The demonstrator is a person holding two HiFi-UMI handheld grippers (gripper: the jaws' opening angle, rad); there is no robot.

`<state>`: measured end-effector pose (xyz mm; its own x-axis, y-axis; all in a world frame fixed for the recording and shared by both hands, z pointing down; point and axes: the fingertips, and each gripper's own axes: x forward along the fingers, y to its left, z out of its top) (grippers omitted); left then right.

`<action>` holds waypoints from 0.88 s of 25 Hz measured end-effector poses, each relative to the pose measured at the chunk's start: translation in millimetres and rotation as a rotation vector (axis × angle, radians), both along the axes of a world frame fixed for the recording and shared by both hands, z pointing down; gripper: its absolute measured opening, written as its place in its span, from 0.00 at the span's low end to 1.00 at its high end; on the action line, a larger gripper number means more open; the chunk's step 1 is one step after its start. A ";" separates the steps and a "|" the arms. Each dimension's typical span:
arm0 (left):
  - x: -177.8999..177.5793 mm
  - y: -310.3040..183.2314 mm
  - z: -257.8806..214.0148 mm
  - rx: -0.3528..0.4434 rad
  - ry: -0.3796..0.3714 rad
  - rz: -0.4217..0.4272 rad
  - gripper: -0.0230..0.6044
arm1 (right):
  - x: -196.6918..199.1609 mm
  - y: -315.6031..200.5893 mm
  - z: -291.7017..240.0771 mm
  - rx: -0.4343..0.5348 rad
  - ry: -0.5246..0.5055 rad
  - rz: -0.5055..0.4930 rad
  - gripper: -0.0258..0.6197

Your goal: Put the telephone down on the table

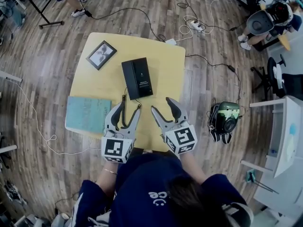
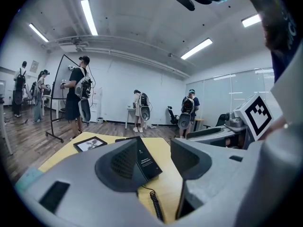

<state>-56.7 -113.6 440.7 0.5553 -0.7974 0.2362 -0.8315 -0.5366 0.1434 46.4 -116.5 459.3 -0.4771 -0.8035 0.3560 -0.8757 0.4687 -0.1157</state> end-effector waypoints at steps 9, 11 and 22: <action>6.4 6.1 -6.8 0.025 0.016 0.008 0.04 | -8.7 9.3 -4.2 0.015 0.005 -0.008 0.08; 9.3 7.1 -6.4 0.021 0.022 0.014 0.04 | -9.5 10.4 -4.5 0.020 0.010 -0.008 0.06; 8.1 8.2 -2.8 0.002 0.012 0.007 0.04 | -9.9 10.8 -2.1 0.005 0.051 -0.009 0.05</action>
<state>-48.5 -105.3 437.9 0.5637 -0.7940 0.2278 -0.8260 -0.5429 0.1519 36.5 -105.7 457.1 -0.4654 -0.8010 0.3764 -0.8762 0.4770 -0.0684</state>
